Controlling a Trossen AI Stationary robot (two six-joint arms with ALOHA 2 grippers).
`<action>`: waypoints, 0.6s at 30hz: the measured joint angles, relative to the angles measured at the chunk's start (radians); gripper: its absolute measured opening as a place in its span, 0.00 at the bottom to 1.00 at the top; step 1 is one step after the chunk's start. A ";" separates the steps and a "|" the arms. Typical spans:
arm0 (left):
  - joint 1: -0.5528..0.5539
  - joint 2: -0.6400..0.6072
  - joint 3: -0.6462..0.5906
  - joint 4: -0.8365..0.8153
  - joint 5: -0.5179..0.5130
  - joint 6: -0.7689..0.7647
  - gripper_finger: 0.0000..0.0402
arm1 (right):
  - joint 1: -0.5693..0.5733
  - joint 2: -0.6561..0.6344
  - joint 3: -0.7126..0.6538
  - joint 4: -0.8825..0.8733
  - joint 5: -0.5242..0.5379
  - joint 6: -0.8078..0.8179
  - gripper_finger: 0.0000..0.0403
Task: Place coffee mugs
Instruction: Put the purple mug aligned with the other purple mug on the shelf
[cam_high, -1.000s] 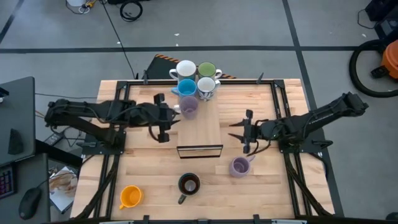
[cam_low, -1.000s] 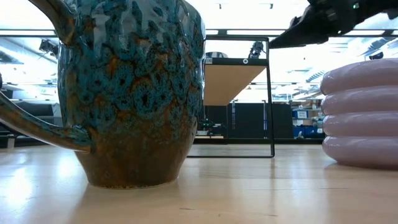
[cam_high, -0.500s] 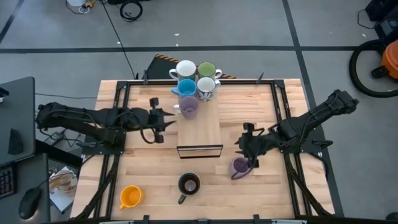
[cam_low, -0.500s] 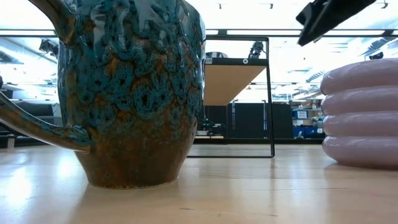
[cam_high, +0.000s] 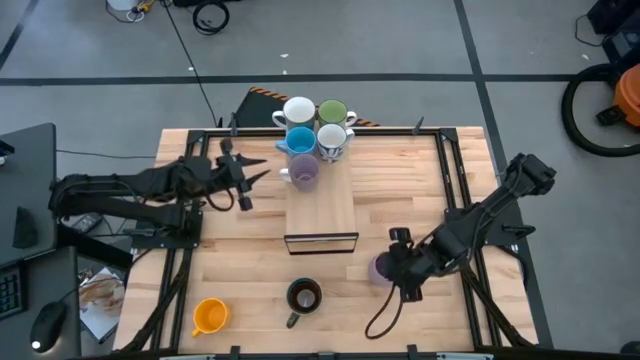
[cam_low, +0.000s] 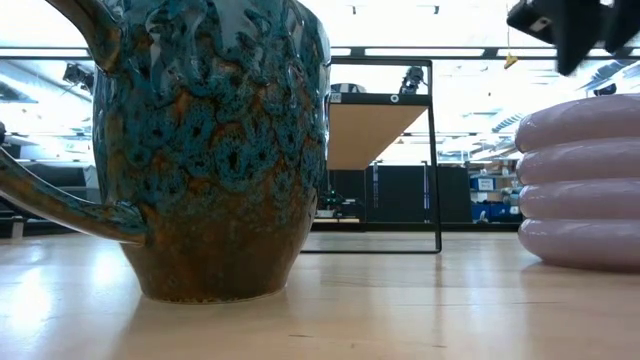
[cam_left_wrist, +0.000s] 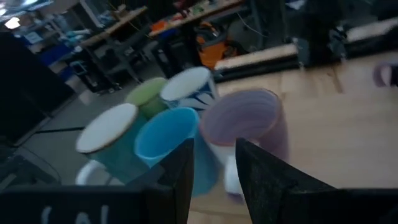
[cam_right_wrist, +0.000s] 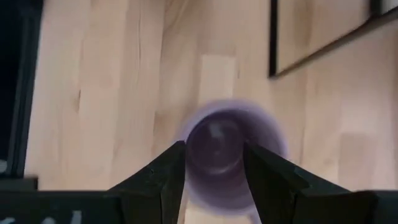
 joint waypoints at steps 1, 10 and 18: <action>0.009 -0.006 0.000 0.002 0.000 0.000 0.31 | 0.004 0.014 0.007 -0.018 -0.016 0.012 0.42; 0.074 -0.028 0.000 0.014 0.000 0.037 0.31 | 0.036 0.079 0.018 -0.044 -0.098 -0.012 0.41; 0.099 -0.028 0.001 0.039 0.010 0.051 0.31 | 0.047 0.121 0.017 -0.058 -0.032 -0.050 0.41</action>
